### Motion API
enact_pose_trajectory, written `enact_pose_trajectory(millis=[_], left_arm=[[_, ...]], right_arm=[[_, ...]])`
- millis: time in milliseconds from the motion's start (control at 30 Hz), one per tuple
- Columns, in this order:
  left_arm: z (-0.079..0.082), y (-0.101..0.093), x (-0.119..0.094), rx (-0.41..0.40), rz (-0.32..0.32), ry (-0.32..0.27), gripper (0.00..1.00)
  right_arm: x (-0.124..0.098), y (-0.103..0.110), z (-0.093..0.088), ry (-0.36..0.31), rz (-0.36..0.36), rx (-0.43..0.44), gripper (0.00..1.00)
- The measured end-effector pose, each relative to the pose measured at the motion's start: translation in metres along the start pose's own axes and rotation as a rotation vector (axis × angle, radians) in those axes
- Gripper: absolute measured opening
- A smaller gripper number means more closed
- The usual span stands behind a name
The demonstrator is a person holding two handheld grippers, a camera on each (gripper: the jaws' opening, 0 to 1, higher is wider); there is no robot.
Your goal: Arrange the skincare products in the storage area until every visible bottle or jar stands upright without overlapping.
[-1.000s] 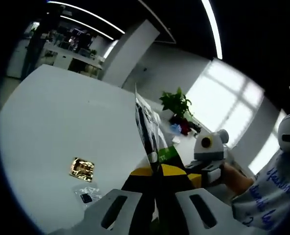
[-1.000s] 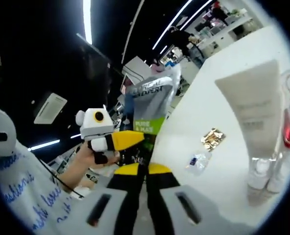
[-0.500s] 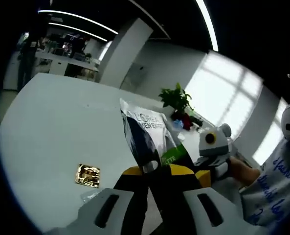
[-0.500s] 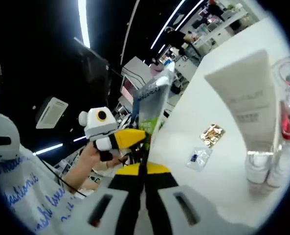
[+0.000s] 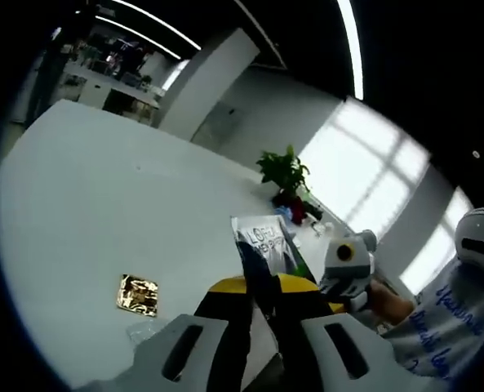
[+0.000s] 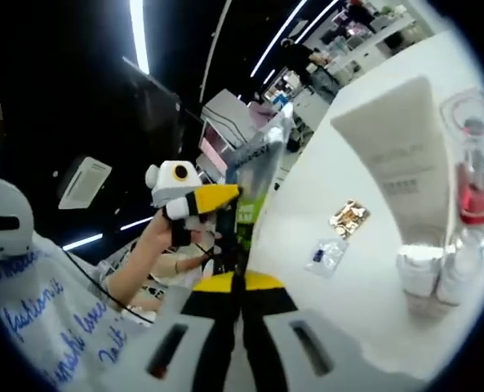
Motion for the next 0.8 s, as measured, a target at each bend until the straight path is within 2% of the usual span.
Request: enact_pose_trajectory(millis=[167,300,400,633,800], left_arm=[[-0.004,0.007,0.005,-0.022,0.004,0.031,0.04],[-0.01,0.017,0.011,-0.012,0.045,0.072,0.04],[-0.014,0.021,0.017,0.001,0.074,0.104,0.04],[-0.02,0.026,0.025,0.006,0.101,0.137,0.03],[-0.032,0.033,0.032,0.041,0.136,0.206,0.04]], right_arm=[[0.001,-0.002,-0.001,0.018,-0.023,-0.023,0.02],[0.003,-0.005,-0.002,0.038,-0.045,-0.042,0.02],[0.005,-0.01,-0.003,0.072,-0.083,-0.088,0.02],[0.005,-0.017,-0.004,0.102,-0.124,-0.119,0.02],[0.008,-0.021,-0.011,0.139,-0.149,-0.131,0.02]])
Point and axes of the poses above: the point that each gripper's makers call its tool centre point, and the gripper's own axes: x roughly forward along the fingers, y roughly to its left, z roughly out of its top, the point moved 6 cm from there along -x, roughly backward along the fingers, and after that the axes turned 1 degree about -y, right-handed, at the moved point
